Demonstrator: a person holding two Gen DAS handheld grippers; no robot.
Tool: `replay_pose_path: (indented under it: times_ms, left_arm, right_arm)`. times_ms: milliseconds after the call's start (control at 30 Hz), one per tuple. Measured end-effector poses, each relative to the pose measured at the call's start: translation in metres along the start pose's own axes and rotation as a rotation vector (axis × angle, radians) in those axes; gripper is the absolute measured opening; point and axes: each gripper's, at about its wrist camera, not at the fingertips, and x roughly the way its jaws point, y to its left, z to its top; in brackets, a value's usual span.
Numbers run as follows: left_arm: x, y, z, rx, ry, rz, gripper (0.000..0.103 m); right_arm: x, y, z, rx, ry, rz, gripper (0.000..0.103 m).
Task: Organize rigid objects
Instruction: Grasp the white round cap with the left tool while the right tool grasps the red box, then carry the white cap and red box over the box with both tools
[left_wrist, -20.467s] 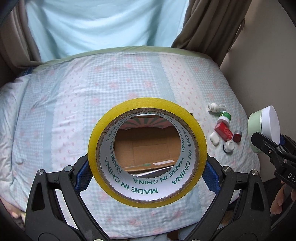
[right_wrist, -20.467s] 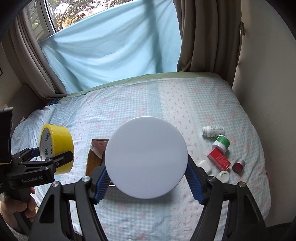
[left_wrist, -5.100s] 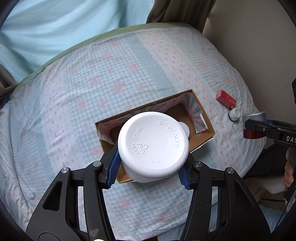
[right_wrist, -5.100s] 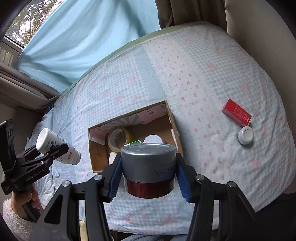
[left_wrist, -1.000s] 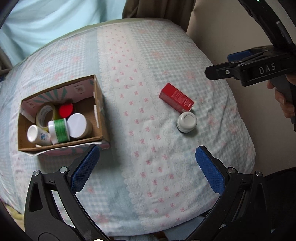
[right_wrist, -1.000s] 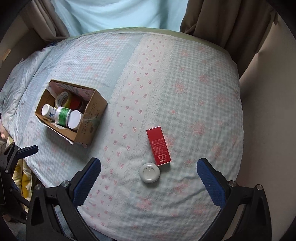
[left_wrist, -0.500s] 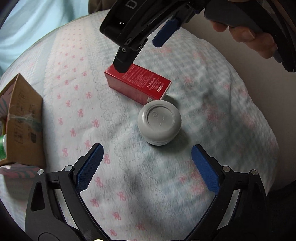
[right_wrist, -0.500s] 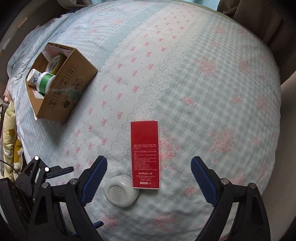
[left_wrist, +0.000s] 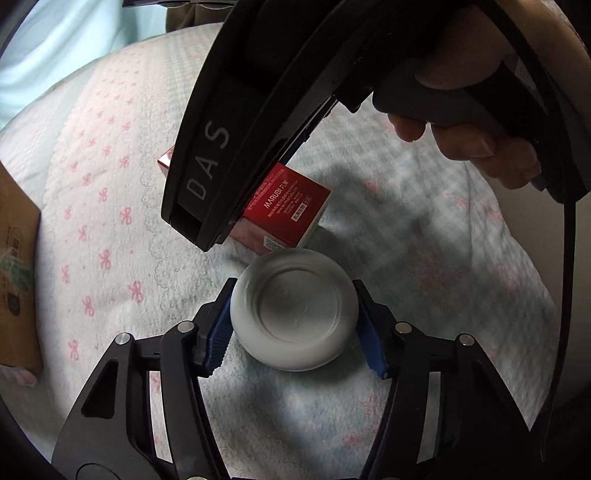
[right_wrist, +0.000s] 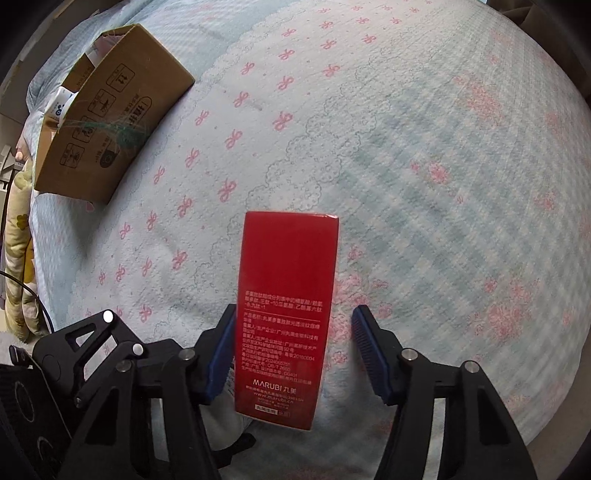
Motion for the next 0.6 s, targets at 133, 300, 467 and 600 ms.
replay_pose_path:
  times_ms: [133,300,467,600]
  left_arm:
    - [0.000,0.004,0.000,-0.018,-0.001,-0.024,0.054]
    - [0.001,0.003,0.003,-0.010,0.011,-0.026,0.054]
    - [-0.011,0.021,0.004,-0.033,0.026,-0.018,0.054]
    - [-0.027,0.031,0.007,-0.058,0.030,0.002,0.054]
  right_arm:
    - [0.001,0.001,0.000,-0.010,-0.006,0.004,0.046]
    - [0.002,0.002,-0.001,0.017,-0.014,0.018,0.045]
    - [-0.001,-0.004,-0.002,0.044,-0.017,0.014,0.043]
    - [-0.015,-0.004,-0.001,0.077,-0.023,0.018,0.041]
